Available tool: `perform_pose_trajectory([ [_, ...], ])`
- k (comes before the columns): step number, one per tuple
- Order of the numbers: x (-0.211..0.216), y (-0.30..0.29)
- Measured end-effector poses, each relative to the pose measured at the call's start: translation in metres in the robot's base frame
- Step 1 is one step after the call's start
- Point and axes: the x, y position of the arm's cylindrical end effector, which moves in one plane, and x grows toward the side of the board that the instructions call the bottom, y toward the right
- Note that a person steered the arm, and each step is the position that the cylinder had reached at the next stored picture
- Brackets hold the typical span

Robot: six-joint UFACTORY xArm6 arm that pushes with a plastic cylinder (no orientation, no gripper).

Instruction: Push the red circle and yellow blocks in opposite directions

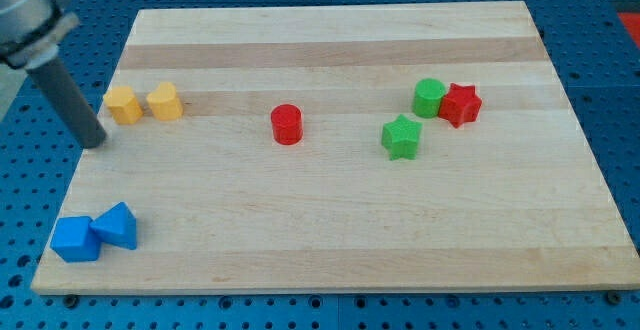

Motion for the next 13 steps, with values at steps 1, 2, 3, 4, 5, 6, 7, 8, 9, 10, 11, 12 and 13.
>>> perform_pose_trajectory([
  [1,0.0,0.086],
  [2,-0.008,0.173],
  [3,-0.043,0.237],
  [4,-0.061,0.213],
  [5,-0.059,0.166],
  [6,-0.059,0.127],
  [7,-0.059,0.104],
  [8,-0.059,0.089],
  [9,-0.059,0.076],
  [10,-0.059,0.068],
  [11,-0.059,0.068],
  [12,-0.059,0.125],
  [13,-0.094,0.2],
])
